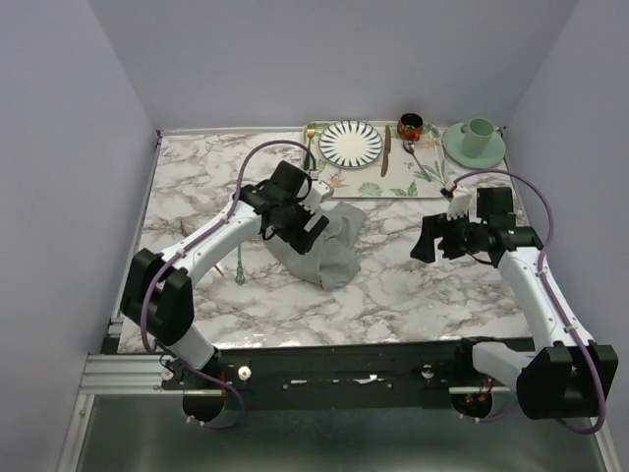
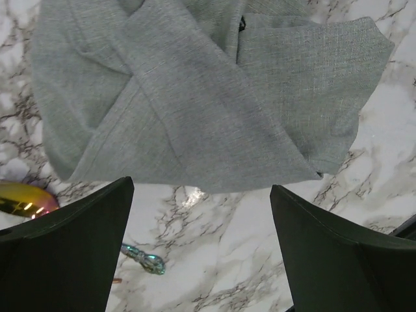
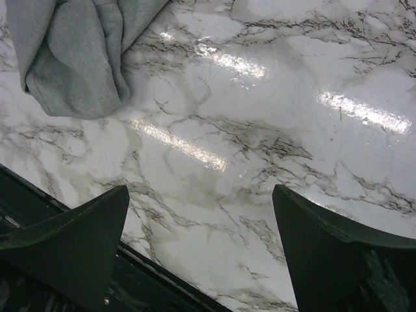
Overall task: Fold the napkin into a case and place the utensils inside
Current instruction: Pick up the crumpled napkin from the center of the board.
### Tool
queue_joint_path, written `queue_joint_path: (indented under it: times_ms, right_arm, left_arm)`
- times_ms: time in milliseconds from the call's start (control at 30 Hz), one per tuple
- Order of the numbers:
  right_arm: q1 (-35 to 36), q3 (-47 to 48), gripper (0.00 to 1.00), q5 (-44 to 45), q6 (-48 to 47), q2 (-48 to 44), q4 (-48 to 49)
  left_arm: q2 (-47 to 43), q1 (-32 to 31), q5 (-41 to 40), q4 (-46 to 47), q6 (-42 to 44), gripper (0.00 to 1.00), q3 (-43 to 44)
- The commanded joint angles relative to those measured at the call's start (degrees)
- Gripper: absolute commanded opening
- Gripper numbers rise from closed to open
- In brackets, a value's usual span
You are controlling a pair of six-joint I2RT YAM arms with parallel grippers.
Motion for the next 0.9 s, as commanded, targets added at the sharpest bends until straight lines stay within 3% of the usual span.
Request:
queue_joint_path:
  times_ms: [0, 167, 467, 533, 633, 667, 733, 767, 867]
  right_arm:
    - [0.0, -0.8, 1.0, 2.4, 0.0, -0.3, 0.7]
    - [0.1, -0.4, 1.0, 2.5, -0.2, 0.8, 0.2]
    - [0.0, 0.5, 1.0, 0.1, -1.0, 2.4, -0.8]
    - [0.1, 0.6, 1.0, -2.4, -1.7, 3.0, -0.8]
    - [0.6, 0.0, 1.0, -8.4, -1.3, 3.5, 0.8]
    - [1.0, -0.4, 1.0, -11.1, -1.0, 4.4, 2.5]
    - [3.2, -0.4, 1.0, -12.9, 0.4, 5.8, 4.3]
    - [4.1, -0.4, 1.0, -14.4, 1.0, 7.4, 6.2]
    - [9.1, 0.3, 1.0, -15.4, 2.9, 11.0, 10.4]
  left_arm:
    - [6.9, -2.3, 4.4, 3.1, -0.6, 0.99, 3.0]
    - [14.8, -2.7, 8.8, 5.4, -4.0, 0.95, 6.9]
    - [24.2, -2.7, 9.2, 6.4, -6.9, 0.95, 13.1]
    - [24.4, -2.7, 10.1, 6.5, -6.9, 0.89, 13.6]
    - [23.2, -2.7, 12.5, 6.3, -6.9, 0.71, 13.1]
    - [21.8, -2.7, 13.0, 6.4, -6.8, 0.57, 12.7]
    - [20.1, -2.7, 14.0, 6.8, -6.8, 0.4, 11.4]
    - [18.3, -2.7, 14.3, 6.9, -6.6, 0.23, 11.0]
    - [15.1, -2.7, 15.5, 5.9, -5.6, 0.0, 9.9]
